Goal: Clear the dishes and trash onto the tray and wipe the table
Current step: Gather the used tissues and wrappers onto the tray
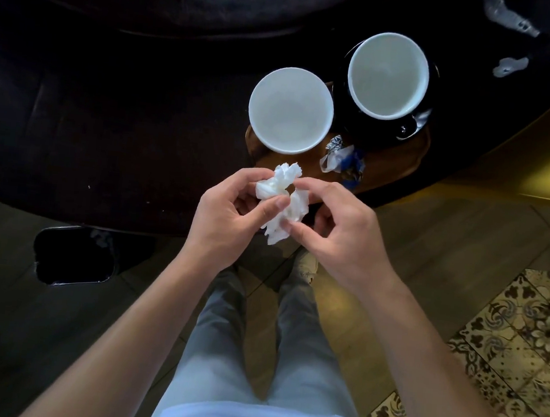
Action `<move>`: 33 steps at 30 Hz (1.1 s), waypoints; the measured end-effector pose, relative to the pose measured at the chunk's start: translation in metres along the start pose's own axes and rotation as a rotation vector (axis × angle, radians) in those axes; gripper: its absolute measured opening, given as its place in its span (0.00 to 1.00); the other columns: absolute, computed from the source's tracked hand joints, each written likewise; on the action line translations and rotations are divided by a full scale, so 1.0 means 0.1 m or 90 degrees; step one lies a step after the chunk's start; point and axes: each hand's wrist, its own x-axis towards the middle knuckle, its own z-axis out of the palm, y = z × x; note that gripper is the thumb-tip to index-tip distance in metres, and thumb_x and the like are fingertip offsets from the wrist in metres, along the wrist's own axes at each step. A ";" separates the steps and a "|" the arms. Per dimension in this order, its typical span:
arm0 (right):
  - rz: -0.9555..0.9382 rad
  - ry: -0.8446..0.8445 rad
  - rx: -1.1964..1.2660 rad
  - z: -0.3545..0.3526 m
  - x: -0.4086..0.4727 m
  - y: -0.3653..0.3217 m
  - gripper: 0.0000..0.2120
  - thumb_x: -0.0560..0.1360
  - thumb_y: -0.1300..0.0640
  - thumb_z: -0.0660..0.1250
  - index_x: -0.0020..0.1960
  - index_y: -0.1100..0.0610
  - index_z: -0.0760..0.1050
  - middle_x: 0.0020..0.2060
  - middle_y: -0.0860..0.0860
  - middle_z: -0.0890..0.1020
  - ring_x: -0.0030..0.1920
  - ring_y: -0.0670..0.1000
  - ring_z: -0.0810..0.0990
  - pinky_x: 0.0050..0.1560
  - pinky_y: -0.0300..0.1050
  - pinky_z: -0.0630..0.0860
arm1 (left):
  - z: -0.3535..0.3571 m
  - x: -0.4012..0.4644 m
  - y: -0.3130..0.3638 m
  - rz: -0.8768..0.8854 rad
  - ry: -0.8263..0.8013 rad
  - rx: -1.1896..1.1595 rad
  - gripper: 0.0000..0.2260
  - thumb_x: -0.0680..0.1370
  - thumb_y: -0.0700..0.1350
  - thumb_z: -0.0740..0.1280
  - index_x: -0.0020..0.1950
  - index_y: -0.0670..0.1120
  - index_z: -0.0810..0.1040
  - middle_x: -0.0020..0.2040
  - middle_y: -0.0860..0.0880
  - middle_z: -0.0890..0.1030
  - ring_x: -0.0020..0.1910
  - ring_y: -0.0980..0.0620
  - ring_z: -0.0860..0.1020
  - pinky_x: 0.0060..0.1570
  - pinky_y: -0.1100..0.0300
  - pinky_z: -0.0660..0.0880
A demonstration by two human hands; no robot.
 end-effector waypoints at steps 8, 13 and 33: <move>0.050 0.050 0.095 0.02 0.01 0.07 0.15 0.77 0.52 0.74 0.61 0.57 0.81 0.54 0.49 0.85 0.55 0.46 0.82 0.53 0.43 0.82 | -0.06 -0.01 0.10 -0.039 -0.122 -0.155 0.27 0.76 0.45 0.74 0.74 0.52 0.74 0.54 0.50 0.85 0.60 0.49 0.84 0.60 0.54 0.81; 0.114 0.075 0.174 -0.04 -0.02 0.08 0.10 0.78 0.51 0.73 0.58 0.54 0.81 0.48 0.45 0.84 0.50 0.47 0.84 0.46 0.45 0.84 | -0.03 0.01 0.09 -0.035 -0.125 -0.198 0.31 0.75 0.39 0.76 0.74 0.58 0.71 0.54 0.46 0.84 0.56 0.47 0.84 0.60 0.52 0.81; 0.171 0.206 0.117 -0.04 0.04 0.27 0.12 0.77 0.53 0.73 0.57 0.57 0.81 0.48 0.48 0.84 0.48 0.41 0.84 0.43 0.31 0.80 | 0.07 0.32 -0.36 0.212 0.142 0.343 0.10 0.76 0.44 0.78 0.56 0.45 0.86 0.51 0.50 0.86 0.50 0.50 0.79 0.47 0.57 0.78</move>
